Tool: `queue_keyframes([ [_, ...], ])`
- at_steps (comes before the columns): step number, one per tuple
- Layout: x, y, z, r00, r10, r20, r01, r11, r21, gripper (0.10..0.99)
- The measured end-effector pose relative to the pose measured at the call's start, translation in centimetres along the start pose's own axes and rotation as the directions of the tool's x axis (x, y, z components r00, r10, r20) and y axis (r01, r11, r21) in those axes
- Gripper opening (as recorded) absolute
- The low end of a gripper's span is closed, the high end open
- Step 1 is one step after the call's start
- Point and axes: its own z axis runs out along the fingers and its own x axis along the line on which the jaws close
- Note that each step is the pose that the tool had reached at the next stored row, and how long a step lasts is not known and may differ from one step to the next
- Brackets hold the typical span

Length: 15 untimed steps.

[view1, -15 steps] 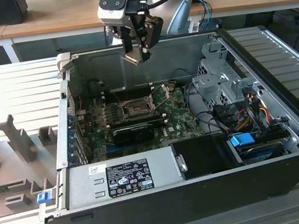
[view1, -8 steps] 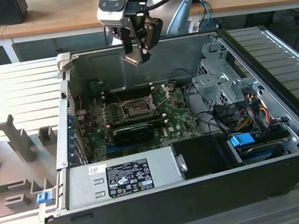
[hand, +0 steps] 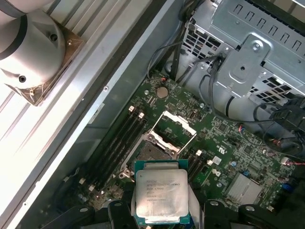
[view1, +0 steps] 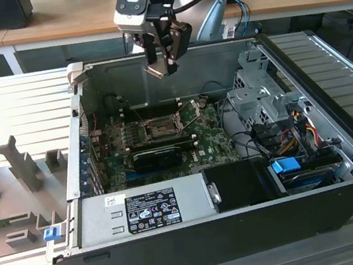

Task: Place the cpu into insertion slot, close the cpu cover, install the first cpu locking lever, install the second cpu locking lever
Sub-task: 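Place the cpu into insertion slot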

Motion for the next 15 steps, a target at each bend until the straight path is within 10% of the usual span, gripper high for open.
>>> queue_keyframes([
  [15, 0.00, -0.01, 0.14, 0.9955, 0.095, 0.0083, -0.095, 0.9955, -0.002, 0.533],
])
